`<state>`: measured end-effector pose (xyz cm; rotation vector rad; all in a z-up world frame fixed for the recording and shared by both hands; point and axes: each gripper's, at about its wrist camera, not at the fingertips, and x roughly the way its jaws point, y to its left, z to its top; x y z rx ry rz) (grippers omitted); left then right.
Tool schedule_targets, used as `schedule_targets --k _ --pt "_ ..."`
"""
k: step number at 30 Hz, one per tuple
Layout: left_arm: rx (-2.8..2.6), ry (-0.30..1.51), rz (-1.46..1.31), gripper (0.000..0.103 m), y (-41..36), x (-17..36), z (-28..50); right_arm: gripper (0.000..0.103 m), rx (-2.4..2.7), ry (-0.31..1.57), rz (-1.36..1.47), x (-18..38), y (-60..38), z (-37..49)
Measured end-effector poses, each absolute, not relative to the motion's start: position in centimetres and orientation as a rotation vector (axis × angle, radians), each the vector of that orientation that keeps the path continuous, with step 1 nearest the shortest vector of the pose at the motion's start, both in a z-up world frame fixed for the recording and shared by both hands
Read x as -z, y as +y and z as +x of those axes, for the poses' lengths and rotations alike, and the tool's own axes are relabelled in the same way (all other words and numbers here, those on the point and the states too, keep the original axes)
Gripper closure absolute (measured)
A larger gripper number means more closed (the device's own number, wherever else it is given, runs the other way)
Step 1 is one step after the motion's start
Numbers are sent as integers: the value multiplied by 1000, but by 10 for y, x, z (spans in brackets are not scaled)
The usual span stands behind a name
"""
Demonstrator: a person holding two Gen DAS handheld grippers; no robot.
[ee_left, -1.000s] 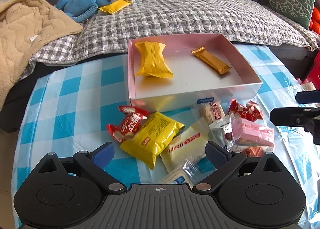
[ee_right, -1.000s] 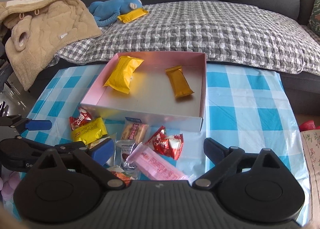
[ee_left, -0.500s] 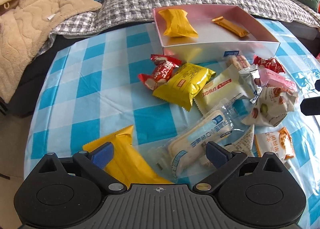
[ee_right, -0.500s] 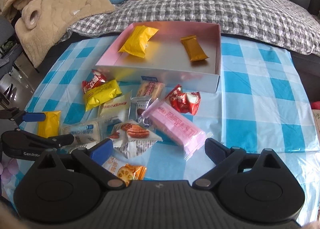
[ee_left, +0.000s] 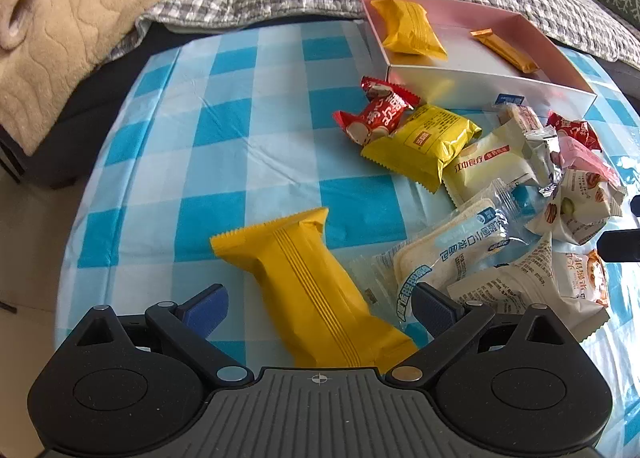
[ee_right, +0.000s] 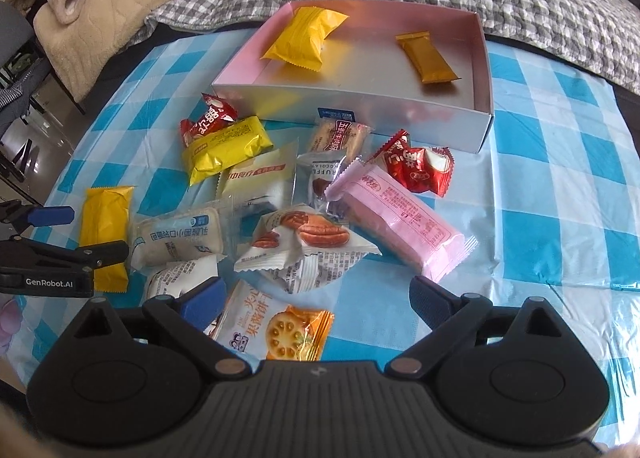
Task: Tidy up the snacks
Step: 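Grasp another yellow pastry packet with the left tool while the right tool grasps the white pecan-cookie packet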
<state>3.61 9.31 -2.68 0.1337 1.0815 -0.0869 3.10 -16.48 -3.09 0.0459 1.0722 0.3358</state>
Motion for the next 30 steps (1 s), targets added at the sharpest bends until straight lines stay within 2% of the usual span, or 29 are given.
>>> schedule_targets --k 7,11,16,24,28,30 --pt "90 1134 36 7 100 34 40 6 -330 1088 39 38 -158 36" --pt "87 1136 16 13 102 35 41 9 -328 1090 32 41 -154 38" --pt "93 1138 -7 28 104 35 41 15 -323 1085 29 43 -151 41" --pt "87 1142 -4 51 105 35 41 38 -335 1090 34 46 -151 42" --pt "80 1142 2 57 106 35 40 48 -343 1092 31 46 -150 42" --pt "73 1141 11 58 107 34 40 59 -348 1094 28 46 -149 42"
